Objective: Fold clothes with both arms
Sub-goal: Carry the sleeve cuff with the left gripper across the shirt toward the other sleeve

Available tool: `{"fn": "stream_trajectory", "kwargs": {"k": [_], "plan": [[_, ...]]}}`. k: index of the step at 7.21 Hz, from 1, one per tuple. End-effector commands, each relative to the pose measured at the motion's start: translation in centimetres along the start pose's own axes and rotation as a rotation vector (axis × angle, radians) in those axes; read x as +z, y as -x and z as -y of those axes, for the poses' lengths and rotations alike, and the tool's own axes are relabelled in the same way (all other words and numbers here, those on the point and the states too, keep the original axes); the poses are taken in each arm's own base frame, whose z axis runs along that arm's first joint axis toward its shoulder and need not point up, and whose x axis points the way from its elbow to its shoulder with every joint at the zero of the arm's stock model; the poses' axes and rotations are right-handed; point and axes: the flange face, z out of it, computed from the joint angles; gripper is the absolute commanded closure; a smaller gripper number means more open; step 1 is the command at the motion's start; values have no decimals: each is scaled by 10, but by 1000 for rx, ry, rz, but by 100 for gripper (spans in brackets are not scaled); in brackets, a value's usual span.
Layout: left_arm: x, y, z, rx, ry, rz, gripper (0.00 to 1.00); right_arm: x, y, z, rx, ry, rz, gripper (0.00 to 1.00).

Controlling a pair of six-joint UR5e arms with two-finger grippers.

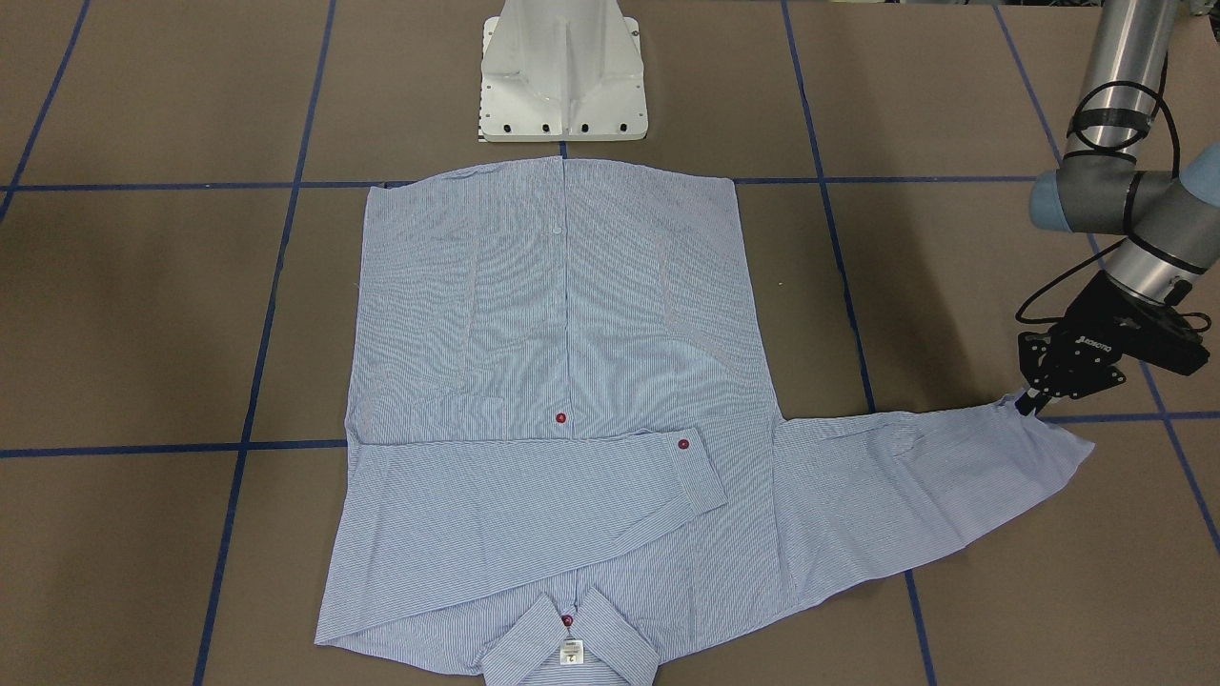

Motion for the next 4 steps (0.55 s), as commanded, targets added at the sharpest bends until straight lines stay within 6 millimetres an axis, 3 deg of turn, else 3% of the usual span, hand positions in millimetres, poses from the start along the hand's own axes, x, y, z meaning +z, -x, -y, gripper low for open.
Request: {"fn": "stream_trajectory", "kwargs": {"k": [1, 2, 3, 4], "plan": [[-41, -106, 73, -24, 40, 27, 100, 0, -1, 0, 1, 0, -1, 0], [-47, -157, 109, -49, 53, 27, 100, 0, 0, 0, -1, -1, 0, 0], [-35, -221, 129, -43, 49, -18, 100, 1, -1, 0, 1, 2, -1, 0], [-11, -290, 127, 15, 42, -68, 100, 1, -1, 0, 3, 2, -1, 0]]}}
